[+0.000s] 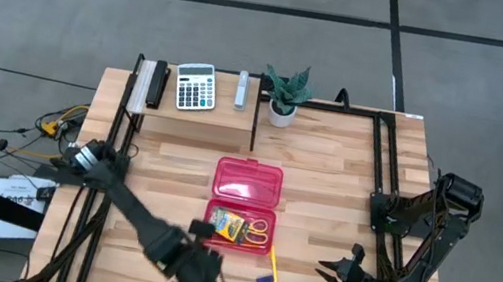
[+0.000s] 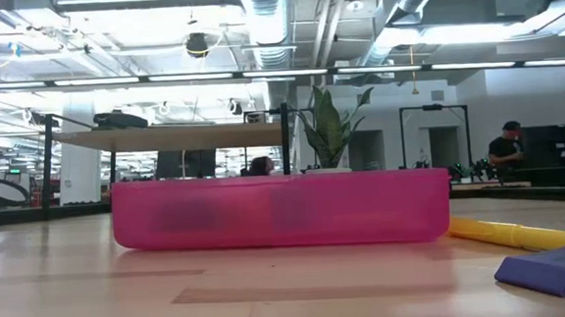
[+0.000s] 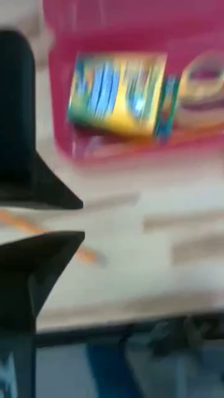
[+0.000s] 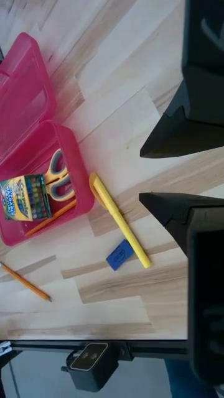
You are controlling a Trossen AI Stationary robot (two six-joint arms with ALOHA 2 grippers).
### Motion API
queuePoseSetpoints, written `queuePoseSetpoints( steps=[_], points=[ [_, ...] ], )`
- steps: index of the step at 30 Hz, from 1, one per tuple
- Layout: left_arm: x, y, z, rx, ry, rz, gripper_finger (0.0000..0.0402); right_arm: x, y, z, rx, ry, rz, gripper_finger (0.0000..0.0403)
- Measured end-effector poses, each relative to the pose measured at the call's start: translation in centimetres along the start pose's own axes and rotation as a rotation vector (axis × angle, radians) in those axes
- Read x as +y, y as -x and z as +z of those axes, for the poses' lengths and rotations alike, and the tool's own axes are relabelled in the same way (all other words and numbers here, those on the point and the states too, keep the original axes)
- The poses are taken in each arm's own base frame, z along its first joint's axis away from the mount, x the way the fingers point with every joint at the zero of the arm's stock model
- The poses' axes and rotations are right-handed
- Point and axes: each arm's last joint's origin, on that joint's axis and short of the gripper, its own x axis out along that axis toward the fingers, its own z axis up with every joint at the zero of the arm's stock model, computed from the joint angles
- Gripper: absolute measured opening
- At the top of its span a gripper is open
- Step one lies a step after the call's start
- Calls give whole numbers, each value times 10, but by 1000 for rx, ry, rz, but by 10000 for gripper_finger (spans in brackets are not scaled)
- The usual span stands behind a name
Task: Pack school essentials
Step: Put the orange pencil into the red supply box
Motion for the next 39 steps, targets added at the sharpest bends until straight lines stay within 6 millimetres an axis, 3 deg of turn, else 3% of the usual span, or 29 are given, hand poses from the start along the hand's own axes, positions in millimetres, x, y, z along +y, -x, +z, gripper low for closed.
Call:
queuePoseSetpoints(
  steps=[4, 7, 12, 19, 23, 29, 35, 39],
  points=[
    [-22, -19, -13, 55, -64, 1, 131, 0, 0, 0, 0, -1, 0, 107],
    [-33, -41, -26, 20, -98, 105, 179, 0, 0, 0, -1, -2, 1, 107],
    [-39, -61, -56, -10, -57, 176, 225, 1, -2, 1, -2, -14, -2, 107],
    [-51, -45, -90, -270, 16, 3, 236, 0, -2, 1, -3, -13, -4, 107],
    [-38, -39, -118, -379, 49, -29, 236, 0, -4, 2, -3, -18, -7, 107],
    [-12, -58, -156, -513, 138, -75, 236, 1, -7, 5, -7, -33, -15, 107],
    [-2, -82, -168, -580, 109, -122, 236, 1, -10, 7, -7, -47, -22, 107],
    [-1, -88, -170, -566, 84, -111, 236, 1, -12, 8, 1, -67, -25, 107]
  ],
)
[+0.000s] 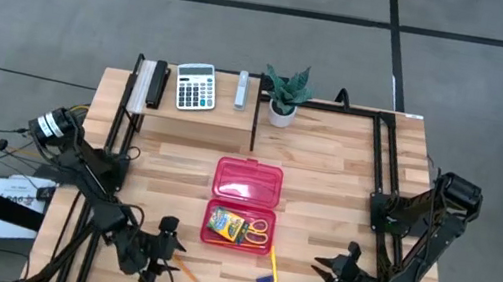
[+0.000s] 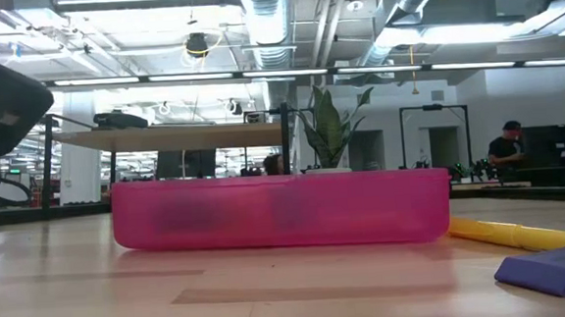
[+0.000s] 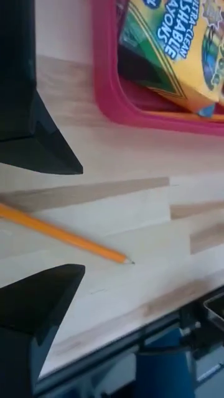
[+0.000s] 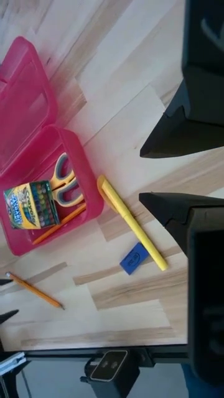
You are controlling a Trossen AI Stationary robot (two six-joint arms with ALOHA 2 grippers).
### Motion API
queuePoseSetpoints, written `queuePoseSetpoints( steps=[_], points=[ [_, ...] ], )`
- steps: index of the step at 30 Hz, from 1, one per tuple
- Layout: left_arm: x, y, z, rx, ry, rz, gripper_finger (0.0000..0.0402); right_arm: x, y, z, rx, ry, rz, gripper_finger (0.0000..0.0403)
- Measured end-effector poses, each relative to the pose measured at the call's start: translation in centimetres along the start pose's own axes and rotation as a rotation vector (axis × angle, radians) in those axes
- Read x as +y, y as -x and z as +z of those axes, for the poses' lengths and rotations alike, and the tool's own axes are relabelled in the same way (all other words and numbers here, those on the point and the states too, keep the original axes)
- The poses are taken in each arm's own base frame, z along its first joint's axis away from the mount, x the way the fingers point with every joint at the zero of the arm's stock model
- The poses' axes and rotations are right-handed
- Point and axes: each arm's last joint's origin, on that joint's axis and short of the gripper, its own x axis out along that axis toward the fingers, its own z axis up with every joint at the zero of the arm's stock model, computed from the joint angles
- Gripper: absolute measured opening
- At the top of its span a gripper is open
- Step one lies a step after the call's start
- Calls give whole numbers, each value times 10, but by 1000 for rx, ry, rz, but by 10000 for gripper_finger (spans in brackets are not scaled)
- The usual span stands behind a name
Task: Pack school essentials
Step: Put the orange pencil into the red supply box
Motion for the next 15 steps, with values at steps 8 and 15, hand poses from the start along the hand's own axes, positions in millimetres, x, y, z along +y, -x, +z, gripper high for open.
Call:
queuePoseSetpoints(
  steps=[8, 15],
  points=[
    [-2, -21, -21, 103, -53, -20, 235, 0, -2, 1, 9, -8, -7, 107],
    [-1, -27, -27, 117, -70, 14, 139, 0, -2, 1, 15, -8, -6, 107]
  ],
)
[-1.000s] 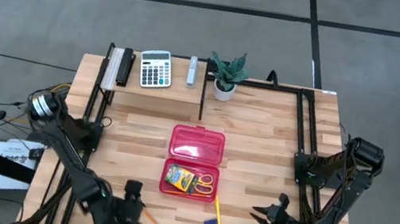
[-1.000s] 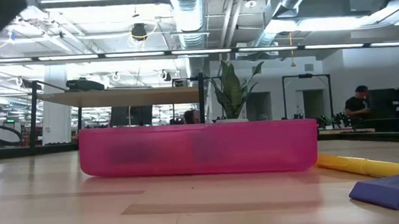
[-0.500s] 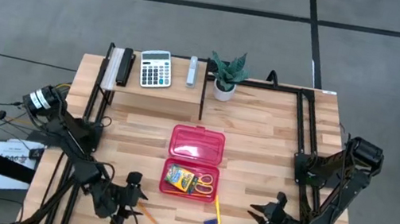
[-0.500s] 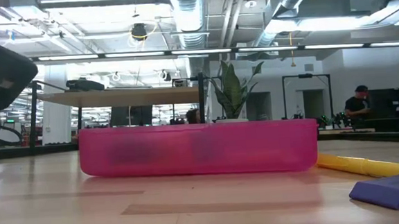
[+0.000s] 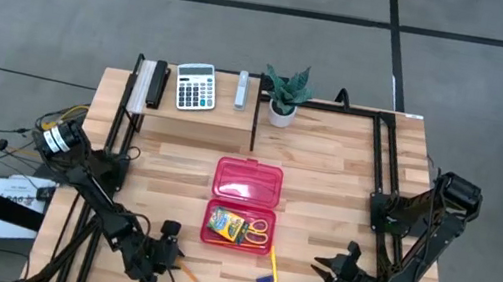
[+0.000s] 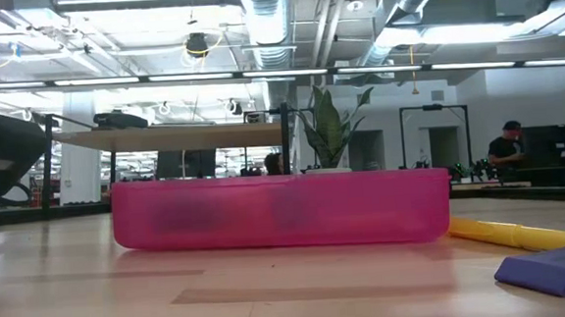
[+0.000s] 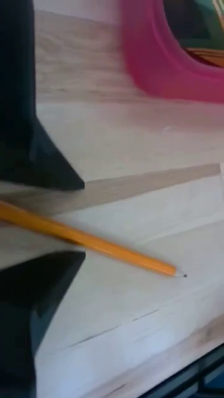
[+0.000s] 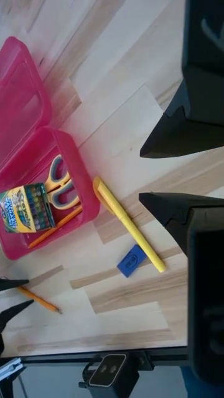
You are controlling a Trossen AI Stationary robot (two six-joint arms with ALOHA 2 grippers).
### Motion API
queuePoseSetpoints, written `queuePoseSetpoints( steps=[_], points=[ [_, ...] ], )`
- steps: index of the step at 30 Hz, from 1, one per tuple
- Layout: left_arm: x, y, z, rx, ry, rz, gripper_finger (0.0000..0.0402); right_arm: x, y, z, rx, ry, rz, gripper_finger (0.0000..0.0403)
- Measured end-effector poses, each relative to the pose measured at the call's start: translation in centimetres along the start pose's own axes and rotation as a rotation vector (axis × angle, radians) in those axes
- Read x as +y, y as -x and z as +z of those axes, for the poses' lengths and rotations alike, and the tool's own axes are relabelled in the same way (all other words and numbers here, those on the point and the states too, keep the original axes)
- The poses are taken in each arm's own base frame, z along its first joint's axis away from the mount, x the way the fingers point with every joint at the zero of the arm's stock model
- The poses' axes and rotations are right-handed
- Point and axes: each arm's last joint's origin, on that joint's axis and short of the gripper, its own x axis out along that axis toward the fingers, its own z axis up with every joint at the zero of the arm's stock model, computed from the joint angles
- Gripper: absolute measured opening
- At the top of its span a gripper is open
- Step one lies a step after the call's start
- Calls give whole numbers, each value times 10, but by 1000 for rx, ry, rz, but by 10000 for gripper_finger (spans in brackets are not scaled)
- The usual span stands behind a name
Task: Pack school essentials
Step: Put the orange pencil into the red supply box
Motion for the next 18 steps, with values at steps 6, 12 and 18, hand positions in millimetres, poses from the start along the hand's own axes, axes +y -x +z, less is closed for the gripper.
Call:
queuePoseSetpoints(
  steps=[6, 12, 18],
  points=[
    [0, -1, -1, 37, -13, -36, 13, 0, 0, 0, 0, 1, 0, 107],
    [-1, 0, 5, -43, 20, -32, 4, 0, 0, 0, 0, 3, 0, 107],
    [-1, 10, 37, -167, 89, -9, 1, 0, 0, 0, 0, 16, -2, 107]
  ],
)
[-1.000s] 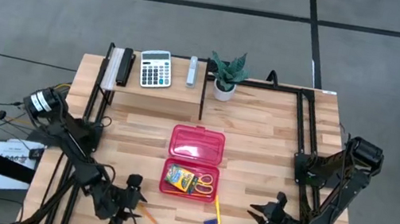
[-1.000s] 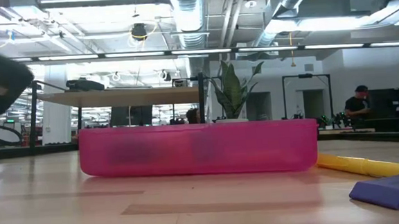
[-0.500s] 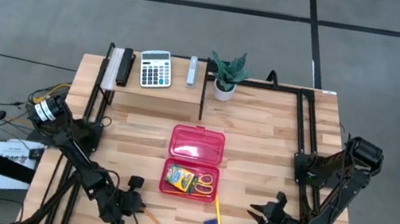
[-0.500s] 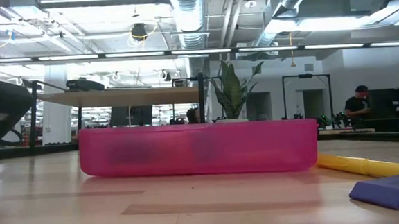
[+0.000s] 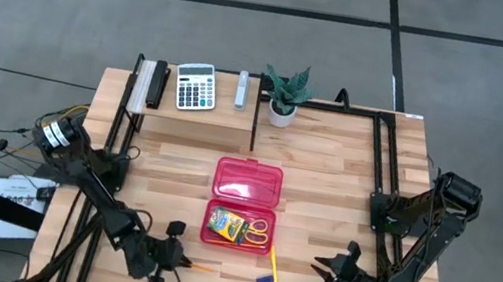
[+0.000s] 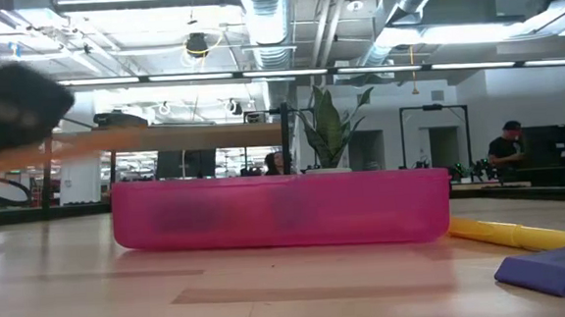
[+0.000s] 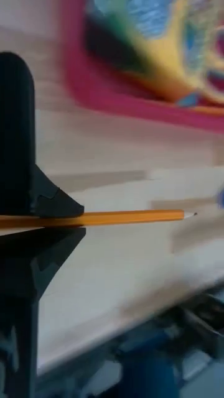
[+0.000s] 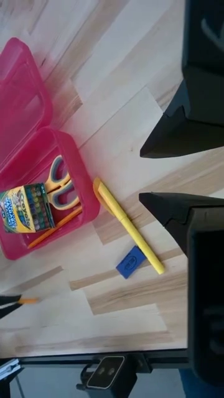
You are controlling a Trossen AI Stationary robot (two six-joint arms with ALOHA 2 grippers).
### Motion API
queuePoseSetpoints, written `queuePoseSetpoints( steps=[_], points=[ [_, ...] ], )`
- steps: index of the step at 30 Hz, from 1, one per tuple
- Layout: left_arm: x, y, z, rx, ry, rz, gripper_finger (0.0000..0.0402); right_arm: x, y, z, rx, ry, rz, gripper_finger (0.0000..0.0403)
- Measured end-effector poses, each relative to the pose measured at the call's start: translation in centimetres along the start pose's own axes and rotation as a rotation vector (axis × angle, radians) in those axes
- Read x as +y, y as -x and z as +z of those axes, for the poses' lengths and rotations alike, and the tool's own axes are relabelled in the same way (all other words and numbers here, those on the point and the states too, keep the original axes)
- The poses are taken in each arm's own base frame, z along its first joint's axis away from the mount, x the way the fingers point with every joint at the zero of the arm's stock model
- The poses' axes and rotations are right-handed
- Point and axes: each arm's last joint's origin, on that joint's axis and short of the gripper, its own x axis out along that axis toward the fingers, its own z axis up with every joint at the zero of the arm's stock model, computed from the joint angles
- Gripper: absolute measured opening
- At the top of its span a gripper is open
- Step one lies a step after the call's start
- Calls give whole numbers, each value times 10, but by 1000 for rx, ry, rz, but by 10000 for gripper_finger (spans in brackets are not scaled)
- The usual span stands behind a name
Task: Pack school essentials
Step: Put the orange pencil into the red supply box
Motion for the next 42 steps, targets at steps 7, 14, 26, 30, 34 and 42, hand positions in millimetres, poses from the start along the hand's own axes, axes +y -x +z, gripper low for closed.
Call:
queuePoseSetpoints(
  steps=[7, 14, 26, 30, 34, 42],
  points=[
    [9, -1, 47, -139, -60, 107, 0, -1, 0, 0, 0, 8, -4, 107],
    [45, -14, 100, -38, -27, 101, 0, -1, 0, 0, 0, 8, -4, 107],
    [81, -27, 123, 12, 0, 72, 0, -1, 0, 0, -1, 32, -4, 107],
    [83, -44, 116, 20, 34, 79, 0, -1, 0, 0, -1, 41, -5, 107],
    [85, -58, 109, 31, 49, 78, 0, 0, 0, 0, -1, 50, 0, 107],
    [91, -76, 103, 17, 92, 71, 0, 0, 0, 0, 1, 51, 1, 107]
  ],
)
